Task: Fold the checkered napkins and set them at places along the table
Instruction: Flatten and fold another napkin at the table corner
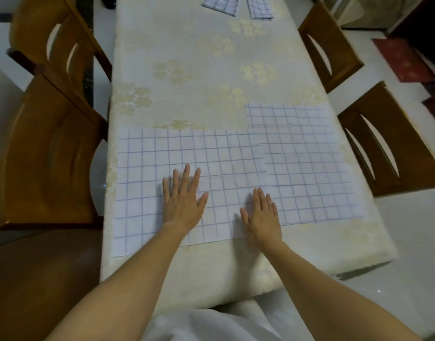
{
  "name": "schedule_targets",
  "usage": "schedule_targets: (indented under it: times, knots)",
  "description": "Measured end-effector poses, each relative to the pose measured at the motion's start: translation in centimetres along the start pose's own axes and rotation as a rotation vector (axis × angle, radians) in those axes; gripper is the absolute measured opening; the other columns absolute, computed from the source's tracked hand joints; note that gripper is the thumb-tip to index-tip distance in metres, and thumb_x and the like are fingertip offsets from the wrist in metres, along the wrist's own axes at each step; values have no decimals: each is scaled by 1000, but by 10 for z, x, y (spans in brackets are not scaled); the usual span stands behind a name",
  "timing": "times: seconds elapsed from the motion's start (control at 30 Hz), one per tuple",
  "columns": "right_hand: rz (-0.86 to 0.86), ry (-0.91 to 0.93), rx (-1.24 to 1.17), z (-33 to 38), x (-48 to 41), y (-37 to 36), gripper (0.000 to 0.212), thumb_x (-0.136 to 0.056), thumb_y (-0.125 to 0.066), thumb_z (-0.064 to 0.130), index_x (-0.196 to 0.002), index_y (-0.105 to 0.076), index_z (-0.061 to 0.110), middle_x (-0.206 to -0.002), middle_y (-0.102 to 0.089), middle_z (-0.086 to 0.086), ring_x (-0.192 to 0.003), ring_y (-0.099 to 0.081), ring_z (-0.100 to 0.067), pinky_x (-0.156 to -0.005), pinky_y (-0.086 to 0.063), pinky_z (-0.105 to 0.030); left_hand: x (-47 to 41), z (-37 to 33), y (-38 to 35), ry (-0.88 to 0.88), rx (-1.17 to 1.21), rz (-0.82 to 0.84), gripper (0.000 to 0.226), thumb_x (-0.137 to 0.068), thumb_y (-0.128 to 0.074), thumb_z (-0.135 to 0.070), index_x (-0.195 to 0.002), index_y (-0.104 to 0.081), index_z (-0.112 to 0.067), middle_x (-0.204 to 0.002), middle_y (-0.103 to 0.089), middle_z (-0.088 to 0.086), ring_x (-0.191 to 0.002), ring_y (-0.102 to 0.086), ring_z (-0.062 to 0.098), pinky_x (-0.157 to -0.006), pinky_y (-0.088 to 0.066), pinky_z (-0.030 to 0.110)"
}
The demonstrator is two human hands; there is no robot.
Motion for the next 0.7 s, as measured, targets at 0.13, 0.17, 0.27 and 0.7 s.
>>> schedule_targets:
  times: [0.13,0.17,0.27,0.7]
  knots:
    - [-80,-7,-124,-9,-21,27,69,-104,-48,38,-158,-20,8,-164,-24,-10,-149,-27,-27,-122,-25,-38,-32,-6,-2,45,7,12,69,-103,-10,-58,-161,13,-28,-166,25,-4,-155,20,26,-123,14,52]
    - [-101,-31,-158,-12,-30,33,68,-102,-52,36,-157,-23,7,-161,-29,-13,-145,-33,-29,-119,-30,-40,-34,-4,-6,58,-16,25,68,-103,-9,-57,-161,13,-28,-166,25,-4,-155,20,25,-124,12,52]
    - [-144,-119,-202,-21,-59,47,72,-99,-57,36,-155,-26,4,-154,-35,-21,-139,-37,-38,-114,-35,-47,-29,0,-12,56,-80,-10,69,-103,-8,-58,-161,11,-26,-168,19,-3,-156,15,25,-124,7,54]
    - [26,-347,-548,-40,-117,61,57,-94,-66,39,-138,-47,7,-121,-59,-10,-105,-60,-28,-84,-50,-36,-34,2,-14,80,-108,-17,71,-101,-6,-62,-159,17,-29,-167,21,-5,-156,13,24,-124,4,54]
Point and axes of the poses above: each hand's wrist, its own x-axis away from the middle knuckle, its own y-axis out of the back of the hand, z = x × y, the point moved 9 cm from there along -x, towards the middle knuckle
